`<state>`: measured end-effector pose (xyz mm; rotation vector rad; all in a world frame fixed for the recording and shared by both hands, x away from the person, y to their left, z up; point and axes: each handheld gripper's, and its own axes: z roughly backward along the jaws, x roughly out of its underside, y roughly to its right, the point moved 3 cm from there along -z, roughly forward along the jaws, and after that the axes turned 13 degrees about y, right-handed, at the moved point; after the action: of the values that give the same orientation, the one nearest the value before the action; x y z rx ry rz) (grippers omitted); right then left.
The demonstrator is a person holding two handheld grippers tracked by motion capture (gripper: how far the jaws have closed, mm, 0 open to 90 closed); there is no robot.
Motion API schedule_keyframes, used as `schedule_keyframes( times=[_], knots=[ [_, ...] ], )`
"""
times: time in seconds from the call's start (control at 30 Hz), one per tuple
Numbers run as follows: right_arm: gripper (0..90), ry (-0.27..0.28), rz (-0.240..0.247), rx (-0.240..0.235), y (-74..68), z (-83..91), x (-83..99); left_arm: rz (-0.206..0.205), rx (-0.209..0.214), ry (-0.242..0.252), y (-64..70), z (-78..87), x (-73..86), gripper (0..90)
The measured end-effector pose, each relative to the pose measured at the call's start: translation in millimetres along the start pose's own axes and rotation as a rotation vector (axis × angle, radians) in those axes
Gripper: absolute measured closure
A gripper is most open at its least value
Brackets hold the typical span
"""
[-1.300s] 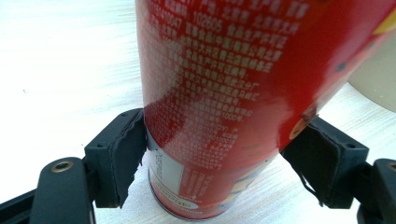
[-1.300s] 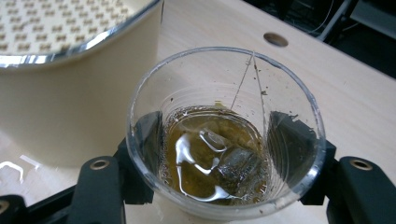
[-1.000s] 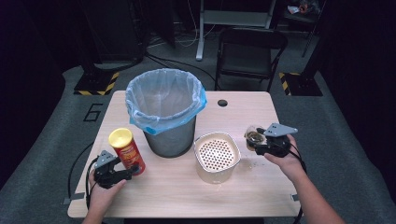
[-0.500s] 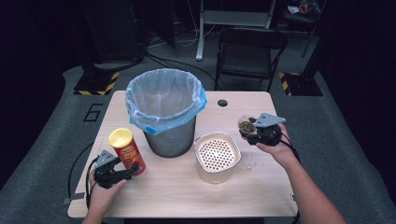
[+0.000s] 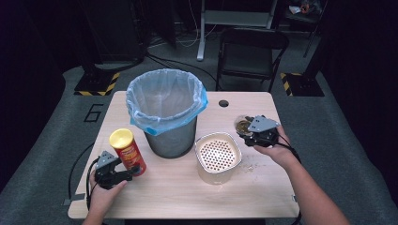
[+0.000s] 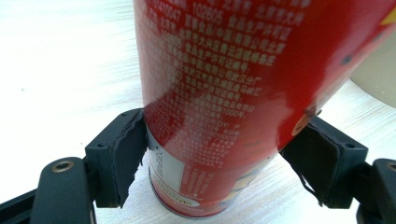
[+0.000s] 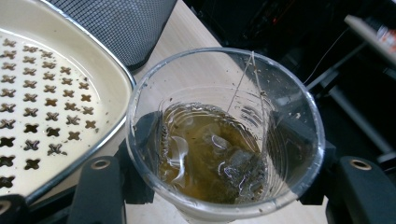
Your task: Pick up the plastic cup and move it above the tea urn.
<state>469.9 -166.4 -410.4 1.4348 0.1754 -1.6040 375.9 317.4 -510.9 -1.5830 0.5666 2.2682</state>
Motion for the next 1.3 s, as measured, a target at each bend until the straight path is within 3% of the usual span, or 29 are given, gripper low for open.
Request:
schedule_keyframes(
  times=[0.13, 0.3, 0.37, 0.4, 0.43, 0.47, 0.6, 0.7, 1.07, 1.1, 1.3],
  knots=[
    [37.2, -0.004, 0.129, 0.007, -11.2, -4.4, -8.4, -0.007, -0.005, 0.007, -0.2, -0.4, 0.1, 22.4],
    [37.2, 0.0, 0.208, 0.022, -18.2, -11.3, -13.7, -0.01, -0.005, 0.007, -0.2, -0.3, 0.4, 22.5],
    [37.2, 0.002, 0.266, 0.034, -20.7, -14.4, -15.6, -0.008, -0.004, 0.006, -0.1, -0.4, 0.4, 22.5],
    [37.2, 0.002, 0.266, 0.034, -20.7, -14.4, -15.6, -0.008, -0.004, 0.006, -0.1, -0.4, 0.4, 22.5],
    [37.3, -0.002, 0.338, 0.054, -24.3, -16.2, -17.8, -0.01, -0.003, 0.005, -0.3, -0.3, 0.4, 22.5],
    [37.3, -0.004, 0.375, 0.061, -26.0, -16.6, -18.9, -0.01, -0.003, 0.005, -0.4, -0.4, 0.5, 22.5],
    [37.6, -0.02, 0.491, 0.098, -34.7, -17.1, -22.5, -0.009, -0.003, 0.004, -0.4, -0.5, 0.4, 22.5],
    [38.1, -0.03, 0.545, 0.121, -40.2, -16.6, -25.1, -0.003, -0.003, 0.006, 0.3, -0.6, 0.5, 22.5],
    [39.1, -0.098, 0.946, 0.21, -63.7, -19.5, -28.3, -0.004, -0.004, 0.004, 0.3, -0.8, 0.7, 22.5],
    [39.1, -0.103, 1.01, 0.215, -65.8, -20.2, -29.8, -0.004, -0.004, 0.003, 0.3, -0.8, 0.7, 22.5],
    [39.2, -0.128, 1.212, 0.183, -76.7, -22.7, -29.7, -0.004, -0.004, 0.003, 0.3, -0.7, 0.7, 22.5]
  ],
)
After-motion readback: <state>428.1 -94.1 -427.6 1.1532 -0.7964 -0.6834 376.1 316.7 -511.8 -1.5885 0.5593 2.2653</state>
